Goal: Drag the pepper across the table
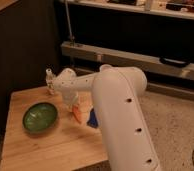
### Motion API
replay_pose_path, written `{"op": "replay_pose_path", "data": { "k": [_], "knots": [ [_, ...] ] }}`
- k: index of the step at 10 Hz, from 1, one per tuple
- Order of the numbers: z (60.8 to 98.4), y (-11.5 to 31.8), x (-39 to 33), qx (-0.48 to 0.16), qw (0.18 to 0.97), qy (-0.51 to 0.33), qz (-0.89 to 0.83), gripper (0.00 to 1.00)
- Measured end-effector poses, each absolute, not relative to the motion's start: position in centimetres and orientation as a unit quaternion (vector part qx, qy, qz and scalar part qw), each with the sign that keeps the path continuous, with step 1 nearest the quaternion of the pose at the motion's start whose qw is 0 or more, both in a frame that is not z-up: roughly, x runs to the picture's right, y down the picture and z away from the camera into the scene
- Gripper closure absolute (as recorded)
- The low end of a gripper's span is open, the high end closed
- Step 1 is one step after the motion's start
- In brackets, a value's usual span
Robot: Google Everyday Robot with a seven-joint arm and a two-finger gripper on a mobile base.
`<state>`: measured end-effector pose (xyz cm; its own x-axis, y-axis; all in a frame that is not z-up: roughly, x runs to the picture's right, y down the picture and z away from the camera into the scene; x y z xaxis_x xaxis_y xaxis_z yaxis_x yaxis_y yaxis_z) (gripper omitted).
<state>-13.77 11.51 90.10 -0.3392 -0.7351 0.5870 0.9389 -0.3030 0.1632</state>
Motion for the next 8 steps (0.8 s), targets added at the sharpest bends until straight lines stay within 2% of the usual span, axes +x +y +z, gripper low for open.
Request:
{"op": "replay_pose_path", "data": {
  "k": [8],
  "knots": [
    [89.2,13.0,-14.0,-0.207,0.522,-0.251,-0.788,0.73]
  ]
}}
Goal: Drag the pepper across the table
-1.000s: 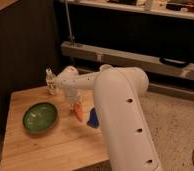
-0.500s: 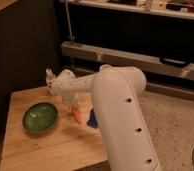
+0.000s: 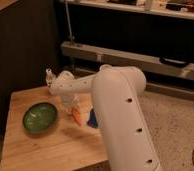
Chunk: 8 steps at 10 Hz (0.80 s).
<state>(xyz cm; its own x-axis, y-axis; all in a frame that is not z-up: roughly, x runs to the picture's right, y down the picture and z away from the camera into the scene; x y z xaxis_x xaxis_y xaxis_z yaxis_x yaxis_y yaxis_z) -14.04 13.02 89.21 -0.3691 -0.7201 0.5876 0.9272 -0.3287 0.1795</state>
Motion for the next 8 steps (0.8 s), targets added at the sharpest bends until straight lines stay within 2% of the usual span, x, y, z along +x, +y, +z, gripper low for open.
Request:
{"op": "replay_pose_path", "data": {
  "k": [8],
  "knots": [
    [85.1,16.2,-11.4,-0.201,0.512,-0.262,-0.793,0.73]
  ]
}}
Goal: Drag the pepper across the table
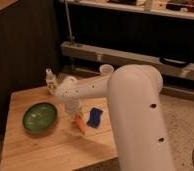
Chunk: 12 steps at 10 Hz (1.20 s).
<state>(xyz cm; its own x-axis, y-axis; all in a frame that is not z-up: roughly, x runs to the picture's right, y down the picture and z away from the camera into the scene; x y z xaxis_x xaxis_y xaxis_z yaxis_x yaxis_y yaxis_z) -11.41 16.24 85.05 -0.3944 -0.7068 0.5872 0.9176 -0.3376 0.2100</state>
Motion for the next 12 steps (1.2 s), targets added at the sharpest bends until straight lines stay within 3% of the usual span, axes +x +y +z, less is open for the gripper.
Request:
{"op": "replay_pose_path", "data": {
  "k": [12],
  "knots": [
    [80.4,20.7,-13.3,-0.168,0.479,-0.272,-0.818,0.73]
  ]
}}
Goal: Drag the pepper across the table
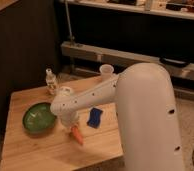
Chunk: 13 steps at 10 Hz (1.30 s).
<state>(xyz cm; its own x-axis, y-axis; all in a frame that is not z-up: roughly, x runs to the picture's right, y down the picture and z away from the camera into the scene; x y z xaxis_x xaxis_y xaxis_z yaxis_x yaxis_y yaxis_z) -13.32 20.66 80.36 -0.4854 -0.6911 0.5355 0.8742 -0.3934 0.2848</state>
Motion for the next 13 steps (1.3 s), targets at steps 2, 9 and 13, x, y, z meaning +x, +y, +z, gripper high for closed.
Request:
{"op": "replay_pose_path", "data": {
  "k": [2,9,13],
  "knots": [
    [79.8,21.3,-13.4,-0.162,0.476,-0.274,-0.82,0.73],
    [78.9,22.8,-14.6,-0.157,0.453,-0.276,-0.833,0.73],
    [79.4,24.2,-15.4,-0.172,0.435,-0.276,-0.839,0.73]
  ]
}}
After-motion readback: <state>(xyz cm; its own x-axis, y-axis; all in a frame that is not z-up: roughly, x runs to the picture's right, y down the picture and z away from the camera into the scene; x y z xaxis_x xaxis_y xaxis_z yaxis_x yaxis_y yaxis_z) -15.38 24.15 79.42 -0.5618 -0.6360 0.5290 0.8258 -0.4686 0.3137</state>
